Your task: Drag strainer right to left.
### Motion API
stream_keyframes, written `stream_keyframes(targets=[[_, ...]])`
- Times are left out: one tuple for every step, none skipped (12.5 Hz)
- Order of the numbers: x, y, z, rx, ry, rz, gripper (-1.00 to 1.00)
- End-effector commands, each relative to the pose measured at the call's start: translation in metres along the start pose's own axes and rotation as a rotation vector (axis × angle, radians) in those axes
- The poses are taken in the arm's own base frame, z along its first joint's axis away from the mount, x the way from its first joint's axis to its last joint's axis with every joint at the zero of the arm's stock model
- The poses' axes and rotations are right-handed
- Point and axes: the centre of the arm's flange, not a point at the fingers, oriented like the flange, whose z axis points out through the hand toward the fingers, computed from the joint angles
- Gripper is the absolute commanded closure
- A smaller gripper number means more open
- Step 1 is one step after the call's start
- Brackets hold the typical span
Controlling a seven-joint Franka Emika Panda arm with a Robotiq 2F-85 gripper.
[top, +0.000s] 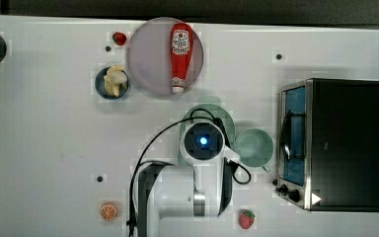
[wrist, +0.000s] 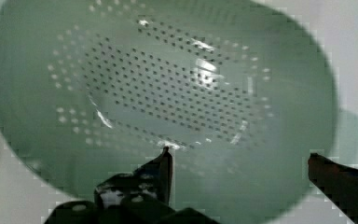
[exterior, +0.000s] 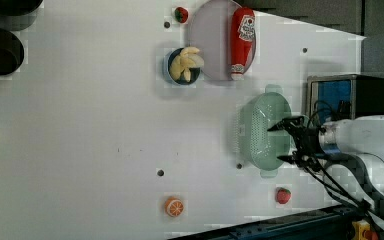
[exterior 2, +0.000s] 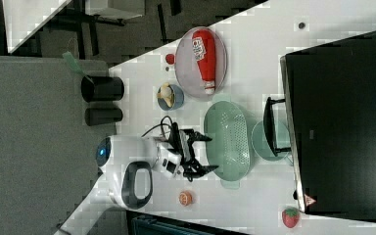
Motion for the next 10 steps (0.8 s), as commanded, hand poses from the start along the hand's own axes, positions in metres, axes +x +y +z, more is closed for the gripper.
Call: stream_keyframes(targets=[[0.007, -0.020, 0.009, 0.117, 0.019, 0.183, -1.00], [0.006, -0.025, 0.025, 0.130, 0.020, 0.188, -1.00], [0.004, -0.028, 0.038, 0.143, 0.021, 0.184, -1.00], [0.002, -0.031, 0.052, 0.145, 0.020, 0.179, -1.00], [-0.002, -0.031, 0.063, 0.134, 0.017, 0.174, -1.00], [-0.007, -0.032, 0.070, 0.126, 0.016, 0.169, -1.00], [-0.012, -0.033, 0.075, 0.118, 0.013, 0.181, -1.00], [-0.018, -0.034, 0.080, 0.112, 0.010, 0.206, -1.00], [-0.026, -0.035, 0.084, 0.106, 0.008, 0.231, -1.00], [-0.034, -0.038, 0.085, 0.111, 0.005, 0.265, -1.00]])
